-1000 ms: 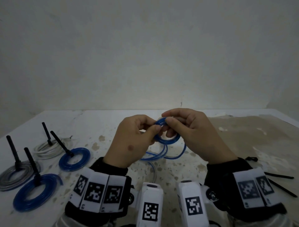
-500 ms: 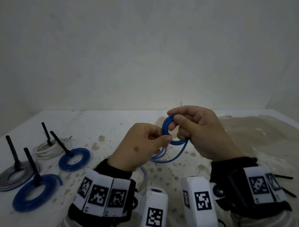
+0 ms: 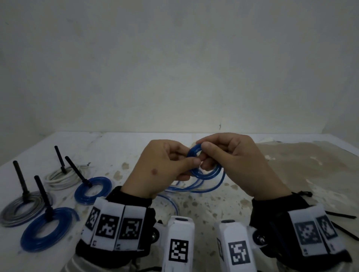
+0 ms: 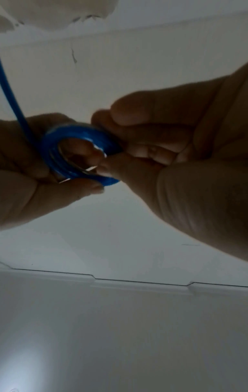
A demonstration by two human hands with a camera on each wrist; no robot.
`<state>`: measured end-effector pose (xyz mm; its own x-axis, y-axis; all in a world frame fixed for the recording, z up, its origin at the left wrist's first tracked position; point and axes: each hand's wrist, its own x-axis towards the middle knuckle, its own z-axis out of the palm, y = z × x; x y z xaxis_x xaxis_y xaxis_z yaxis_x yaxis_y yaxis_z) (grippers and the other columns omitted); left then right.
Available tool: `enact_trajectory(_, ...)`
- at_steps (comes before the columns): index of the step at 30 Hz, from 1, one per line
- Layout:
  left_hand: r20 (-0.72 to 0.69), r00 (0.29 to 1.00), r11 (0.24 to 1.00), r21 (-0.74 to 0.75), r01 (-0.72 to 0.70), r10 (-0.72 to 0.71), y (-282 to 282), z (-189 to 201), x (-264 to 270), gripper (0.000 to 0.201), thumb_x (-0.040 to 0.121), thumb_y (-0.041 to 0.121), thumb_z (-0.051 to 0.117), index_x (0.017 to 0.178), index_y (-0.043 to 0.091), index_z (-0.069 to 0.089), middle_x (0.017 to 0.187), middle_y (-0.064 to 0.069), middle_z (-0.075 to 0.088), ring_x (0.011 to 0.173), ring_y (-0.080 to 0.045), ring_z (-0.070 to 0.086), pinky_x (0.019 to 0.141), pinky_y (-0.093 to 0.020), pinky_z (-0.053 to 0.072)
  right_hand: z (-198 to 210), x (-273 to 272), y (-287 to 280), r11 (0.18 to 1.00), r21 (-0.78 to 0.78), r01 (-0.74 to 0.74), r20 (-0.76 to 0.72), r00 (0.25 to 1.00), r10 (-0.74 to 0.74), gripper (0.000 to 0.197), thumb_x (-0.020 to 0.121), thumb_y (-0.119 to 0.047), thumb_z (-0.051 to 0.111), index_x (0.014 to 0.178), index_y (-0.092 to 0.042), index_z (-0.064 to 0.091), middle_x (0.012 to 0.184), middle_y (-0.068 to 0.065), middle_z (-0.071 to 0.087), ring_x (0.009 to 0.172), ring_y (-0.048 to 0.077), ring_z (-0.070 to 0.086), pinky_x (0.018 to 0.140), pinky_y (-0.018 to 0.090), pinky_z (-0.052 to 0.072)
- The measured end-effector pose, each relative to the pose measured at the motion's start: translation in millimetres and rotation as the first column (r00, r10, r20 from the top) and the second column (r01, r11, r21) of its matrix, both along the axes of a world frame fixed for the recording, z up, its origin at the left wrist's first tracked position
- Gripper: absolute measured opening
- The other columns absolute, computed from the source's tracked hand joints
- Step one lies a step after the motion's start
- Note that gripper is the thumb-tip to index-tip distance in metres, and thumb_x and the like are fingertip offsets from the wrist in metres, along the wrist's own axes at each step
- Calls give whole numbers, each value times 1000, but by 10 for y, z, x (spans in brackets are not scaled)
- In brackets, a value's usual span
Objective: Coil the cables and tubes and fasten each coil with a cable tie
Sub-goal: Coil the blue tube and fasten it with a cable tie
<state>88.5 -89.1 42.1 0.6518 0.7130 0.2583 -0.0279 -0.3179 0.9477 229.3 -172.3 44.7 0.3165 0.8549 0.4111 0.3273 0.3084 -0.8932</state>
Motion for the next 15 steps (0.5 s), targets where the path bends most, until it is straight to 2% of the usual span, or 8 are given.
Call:
enact_trajectory(3,139,986,990,-121,-79,95,37,-2,19,3,76,7,69,79,7,67,67,-7,72,61,-15,69,54,-21,55,-33,32,26,1000,-11,-7,-73,997,7,18,91,-11,51,100,-7,66,75,3,72,70,15,67,73,32,58)
enact_trajectory(7,280,946,945,-321,-69,164,26,-23,82,2,79,8,64,78,7,63,66,-4,70,62,-13,68,57,-20,54,-48,19,57,998,54,-24,-191,981,34,21,90,-3,51,100,-13,66,85,3,74,81,17,68,77,28,57)
enact_trajectory(11,287,954,904,-426,42,91,-23,-61,143,7,77,12,63,78,5,62,69,-5,71,67,-14,70,64,-23,57,-41,6,68,988,151,20,-294,955,26,23,89,3,50,97,-11,66,77,4,73,75,17,70,74,26,57)
enact_trajectory(15,245,970,886,-449,117,-4,-19,-92,137,28,63,22,65,83,3,63,77,-10,73,74,-19,71,66,-25,58,4,21,20,989,149,14,-301,953,32,23,90,4,48,93,-11,65,68,2,70,64,14,66,65,24,56)
